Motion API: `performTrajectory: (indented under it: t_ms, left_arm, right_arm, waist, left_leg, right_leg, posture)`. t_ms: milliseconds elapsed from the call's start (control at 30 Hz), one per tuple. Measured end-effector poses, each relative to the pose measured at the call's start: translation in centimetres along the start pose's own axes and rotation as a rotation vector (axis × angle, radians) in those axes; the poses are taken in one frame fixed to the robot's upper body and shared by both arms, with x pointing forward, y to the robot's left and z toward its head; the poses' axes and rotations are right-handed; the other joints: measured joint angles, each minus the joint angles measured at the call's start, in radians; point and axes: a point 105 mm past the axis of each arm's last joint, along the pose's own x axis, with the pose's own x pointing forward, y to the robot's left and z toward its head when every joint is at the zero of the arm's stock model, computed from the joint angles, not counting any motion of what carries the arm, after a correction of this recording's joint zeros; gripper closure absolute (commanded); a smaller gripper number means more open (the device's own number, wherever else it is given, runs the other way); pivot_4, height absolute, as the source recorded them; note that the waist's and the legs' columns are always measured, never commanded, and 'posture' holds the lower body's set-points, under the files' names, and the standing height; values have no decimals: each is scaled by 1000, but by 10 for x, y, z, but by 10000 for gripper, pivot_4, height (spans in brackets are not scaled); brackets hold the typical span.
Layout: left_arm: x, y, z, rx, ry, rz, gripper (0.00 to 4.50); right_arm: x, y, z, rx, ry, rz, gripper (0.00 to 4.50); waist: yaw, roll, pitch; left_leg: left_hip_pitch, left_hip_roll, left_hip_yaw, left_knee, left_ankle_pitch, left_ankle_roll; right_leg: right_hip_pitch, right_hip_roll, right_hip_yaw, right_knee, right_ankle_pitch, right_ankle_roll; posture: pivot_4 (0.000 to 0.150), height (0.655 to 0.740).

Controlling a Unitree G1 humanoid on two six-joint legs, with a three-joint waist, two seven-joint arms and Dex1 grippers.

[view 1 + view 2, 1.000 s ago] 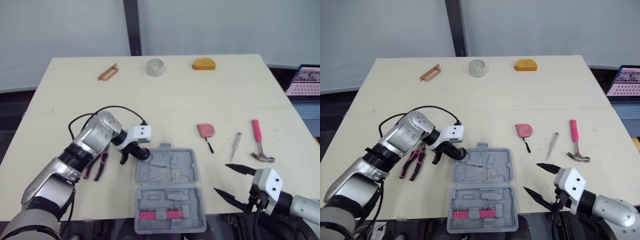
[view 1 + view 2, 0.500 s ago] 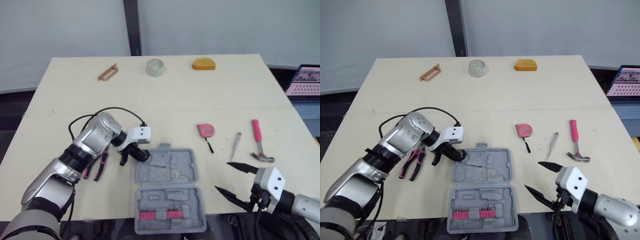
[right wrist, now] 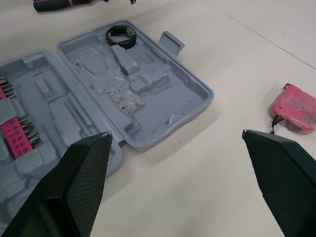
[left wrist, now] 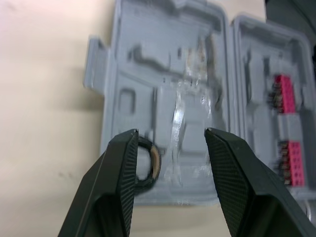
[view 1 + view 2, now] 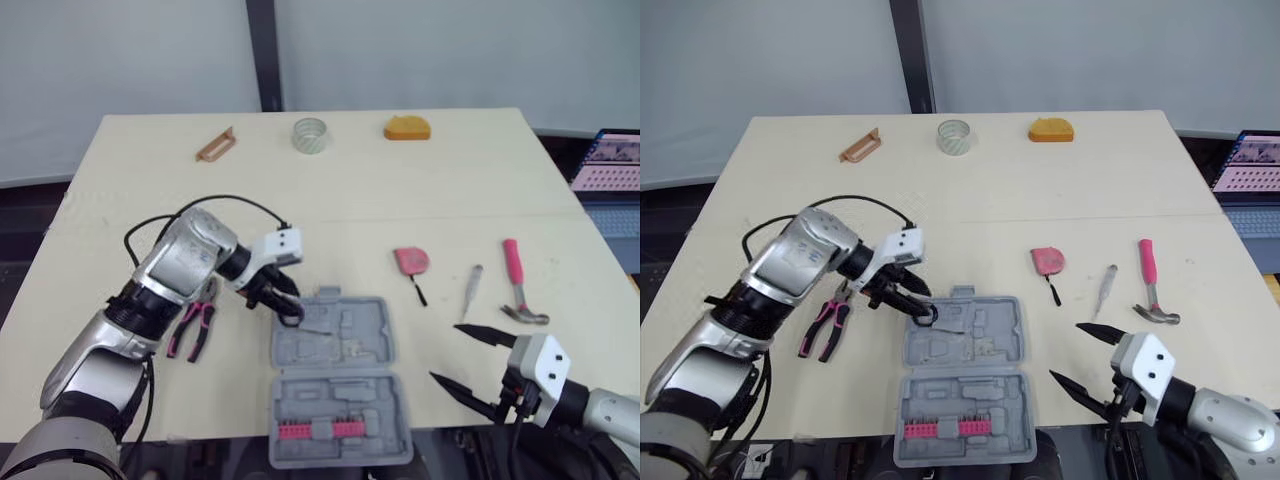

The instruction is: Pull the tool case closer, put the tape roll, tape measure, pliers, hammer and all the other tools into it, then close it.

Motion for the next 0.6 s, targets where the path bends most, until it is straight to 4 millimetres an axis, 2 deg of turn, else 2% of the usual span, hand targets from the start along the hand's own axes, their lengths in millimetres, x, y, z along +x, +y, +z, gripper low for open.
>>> performTrajectory:
  t_ms: [67, 200, 333, 500, 600]
  left_arm:
    - [-1, 1, -2, 3, -66, 28, 22213]
    - [9, -2, -21, 4, -168, 61, 22213]
    - [14, -3, -25, 68, -310, 112, 22213]
    - [22, 2, -43, 118, -362, 201, 22213]
    - [23, 5, -47, 155, -369, 234, 22213]
  right_arm:
    - [0, -1, 1, -3, -3, -1, 0]
    - [1, -1, 1, -3, -5, -1, 0]
    - [1, -1, 2, -2, -12, -5, 0]
    - [1, 1, 1, 19, -23, -10, 0]
    - [1, 0, 3, 18, -33, -10, 0]
  waist:
    - [-1, 0, 0]
    - [-1, 1, 0]
    - [3, 0, -1]
    - [2, 1, -1]
    - [1, 1, -1]
  left_leg:
    - [0, 0, 0, 0, 0, 0]
    - [1, 1, 0, 0, 0, 0]
    - [0, 0, 0, 1, 0, 0]
    - [1, 0, 1, 1, 0, 0]
    - [1, 0, 1, 1, 0, 0]
  right_leg:
    - [0, 0, 0, 0, 0, 0]
    - [0, 0, 0, 1, 0, 0]
    - [1, -1, 0, 1, 0, 0]
    - [0, -1, 0, 1, 0, 0]
    - [0, -1, 0, 1, 0, 0]
  posture:
    - [1500, 7400]
    - [1500, 7400]
    - [1500, 7400]
    - [1500, 7400]
    - [1500, 7400]
